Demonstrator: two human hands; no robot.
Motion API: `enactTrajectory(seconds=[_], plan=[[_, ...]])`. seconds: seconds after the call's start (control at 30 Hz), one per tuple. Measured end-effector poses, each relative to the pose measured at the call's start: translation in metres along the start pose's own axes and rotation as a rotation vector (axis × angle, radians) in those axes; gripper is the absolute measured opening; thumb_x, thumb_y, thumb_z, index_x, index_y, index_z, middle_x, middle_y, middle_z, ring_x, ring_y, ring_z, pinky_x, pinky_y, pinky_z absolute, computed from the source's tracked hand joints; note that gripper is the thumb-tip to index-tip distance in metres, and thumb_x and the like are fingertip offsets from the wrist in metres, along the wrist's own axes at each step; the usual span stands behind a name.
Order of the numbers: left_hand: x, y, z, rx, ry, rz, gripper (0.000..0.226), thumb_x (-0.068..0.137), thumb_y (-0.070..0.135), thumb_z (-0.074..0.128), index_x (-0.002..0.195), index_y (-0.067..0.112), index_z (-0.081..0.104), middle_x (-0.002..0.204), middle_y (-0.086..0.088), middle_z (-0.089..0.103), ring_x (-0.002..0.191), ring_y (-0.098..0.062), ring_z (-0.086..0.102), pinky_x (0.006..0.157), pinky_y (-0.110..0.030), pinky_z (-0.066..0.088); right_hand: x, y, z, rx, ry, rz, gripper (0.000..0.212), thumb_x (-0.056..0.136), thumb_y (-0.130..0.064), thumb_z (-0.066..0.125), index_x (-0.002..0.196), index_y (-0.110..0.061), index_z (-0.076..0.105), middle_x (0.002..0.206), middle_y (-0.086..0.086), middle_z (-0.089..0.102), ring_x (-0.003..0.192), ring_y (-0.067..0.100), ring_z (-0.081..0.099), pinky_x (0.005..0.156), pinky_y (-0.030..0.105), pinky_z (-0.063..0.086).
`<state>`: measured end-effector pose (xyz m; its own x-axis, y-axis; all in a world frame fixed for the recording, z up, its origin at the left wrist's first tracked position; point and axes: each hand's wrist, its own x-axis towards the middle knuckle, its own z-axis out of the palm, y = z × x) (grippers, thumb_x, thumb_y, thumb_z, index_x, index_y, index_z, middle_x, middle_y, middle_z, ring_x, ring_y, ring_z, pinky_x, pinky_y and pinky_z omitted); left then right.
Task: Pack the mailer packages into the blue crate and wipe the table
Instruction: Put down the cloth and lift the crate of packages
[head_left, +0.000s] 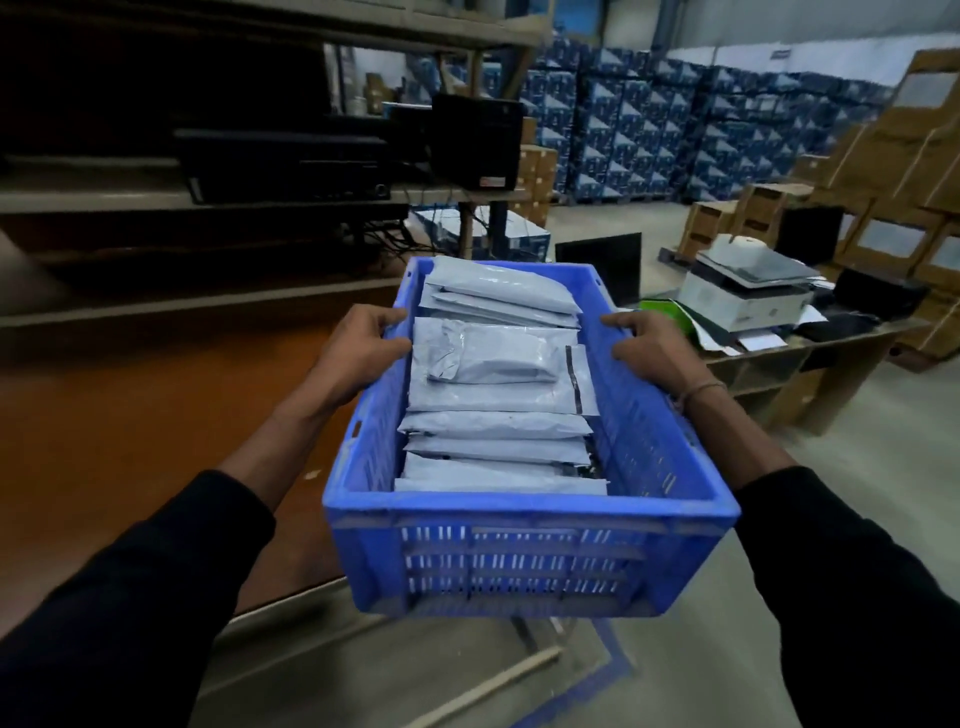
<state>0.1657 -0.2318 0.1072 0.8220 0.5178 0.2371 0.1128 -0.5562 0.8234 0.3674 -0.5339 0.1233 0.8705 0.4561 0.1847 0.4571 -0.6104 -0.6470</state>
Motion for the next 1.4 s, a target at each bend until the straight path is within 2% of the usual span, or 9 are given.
enactTrajectory(seconds=[0.2, 0.27, 0.33, 0.6, 0.67, 0.9, 1.07, 1.23, 1.4], plan=[[0.023, -0.032, -0.008, 0.079, 0.153, -0.111, 0.046, 0.090, 0.010, 0.066, 0.136, 0.005, 0.065, 0.132, -0.011, 0.068, 0.118, -0.026, 0.065, 0.082, -0.026, 0.040, 0.087, -0.016, 0.049, 0.067, -0.139, -0.098, 0.051, 0.085, -0.002, 0.057, 0.134, -0.014, 0.064, 0.130, 0.010, 0.066, 0.109, 0.022, 0.062, 0.087, 0.023, 0.042], [0.029, -0.042, -0.013, 0.112, 0.216, -0.130, 0.048, 0.088, 0.015, 0.066, 0.135, 0.006, 0.065, 0.130, -0.011, 0.069, 0.114, -0.020, 0.065, 0.081, -0.025, 0.040, 0.109, -0.023, 0.065, 0.078, -0.194, -0.144, 0.055, 0.080, -0.012, 0.057, 0.134, -0.014, 0.064, 0.133, 0.010, 0.064, 0.116, 0.024, 0.061, 0.089, 0.023, 0.042], [0.033, -0.054, -0.018, 0.156, 0.263, -0.152, 0.053, 0.084, 0.020, 0.066, 0.135, 0.006, 0.066, 0.126, -0.012, 0.071, 0.108, -0.016, 0.064, 0.082, -0.024, 0.040, 0.129, -0.026, 0.082, 0.102, -0.271, -0.193, 0.066, 0.071, -0.022, 0.052, 0.136, -0.017, 0.063, 0.132, 0.011, 0.065, 0.100, 0.020, 0.060, 0.084, 0.027, 0.044], [0.026, -0.110, -0.034, 0.186, 0.362, -0.251, 0.050, 0.090, 0.010, 0.067, 0.138, 0.001, 0.061, 0.128, -0.018, 0.068, 0.101, -0.015, 0.057, 0.078, -0.028, 0.040, 0.159, -0.053, 0.148, 0.089, -0.372, -0.300, 0.057, 0.086, -0.011, 0.053, 0.143, -0.015, 0.054, 0.119, 0.015, 0.068, 0.090, 0.027, 0.064, 0.065, 0.024, 0.046], [0.025, -0.121, -0.040, 0.183, 0.364, -0.265, 0.054, 0.088, 0.014, 0.067, 0.139, 0.001, 0.060, 0.121, -0.015, 0.070, 0.100, -0.016, 0.058, 0.078, -0.028, 0.039, 0.160, -0.057, 0.160, 0.058, -0.377, -0.306, 0.053, 0.092, -0.005, 0.051, 0.144, -0.014, 0.053, 0.111, 0.008, 0.064, 0.088, 0.021, 0.058, 0.053, 0.011, 0.041], [0.021, -0.150, -0.065, 0.221, 0.334, -0.312, 0.056, 0.086, 0.016, 0.066, 0.140, 0.001, 0.060, 0.092, -0.009, 0.063, 0.086, -0.017, 0.048, 0.068, -0.028, 0.036, 0.154, -0.068, 0.204, 0.117, -0.415, -0.285, 0.054, 0.091, -0.006, 0.052, 0.145, -0.012, 0.052, 0.139, 0.011, 0.059, 0.106, 0.025, 0.062, 0.080, 0.024, 0.044], [0.019, -0.159, -0.069, 0.256, 0.337, -0.312, 0.046, 0.093, -0.005, 0.061, 0.139, -0.005, 0.058, 0.130, -0.030, 0.064, 0.106, -0.019, 0.059, 0.064, -0.016, 0.042, 0.152, -0.070, 0.225, 0.116, -0.386, -0.292, 0.053, 0.091, -0.002, 0.053, 0.143, -0.010, 0.054, 0.138, 0.012, 0.060, 0.120, 0.030, 0.060, 0.085, 0.023, 0.045], [0.023, -0.158, -0.073, 0.241, 0.310, -0.316, 0.048, 0.094, -0.005, 0.059, 0.142, -0.006, 0.054, 0.138, -0.029, 0.059, 0.129, -0.040, 0.056, 0.095, -0.038, 0.045, 0.158, -0.069, 0.234, 0.128, -0.359, -0.259, 0.052, 0.091, -0.003, 0.052, 0.143, -0.012, 0.055, 0.113, 0.010, 0.065, 0.087, 0.020, 0.061, 0.062, 0.010, 0.041], [0.027, -0.161, -0.080, 0.193, 0.287, -0.315, 0.050, 0.094, -0.006, 0.058, 0.144, -0.006, 0.052, 0.144, -0.022, 0.056, 0.134, -0.035, 0.054, 0.100, -0.031, 0.044, 0.156, -0.075, 0.238, 0.116, -0.344, -0.233, 0.050, 0.092, -0.005, 0.053, 0.142, -0.011, 0.055, 0.131, 0.015, 0.064, 0.109, 0.028, 0.063, 0.075, 0.014, 0.039]])
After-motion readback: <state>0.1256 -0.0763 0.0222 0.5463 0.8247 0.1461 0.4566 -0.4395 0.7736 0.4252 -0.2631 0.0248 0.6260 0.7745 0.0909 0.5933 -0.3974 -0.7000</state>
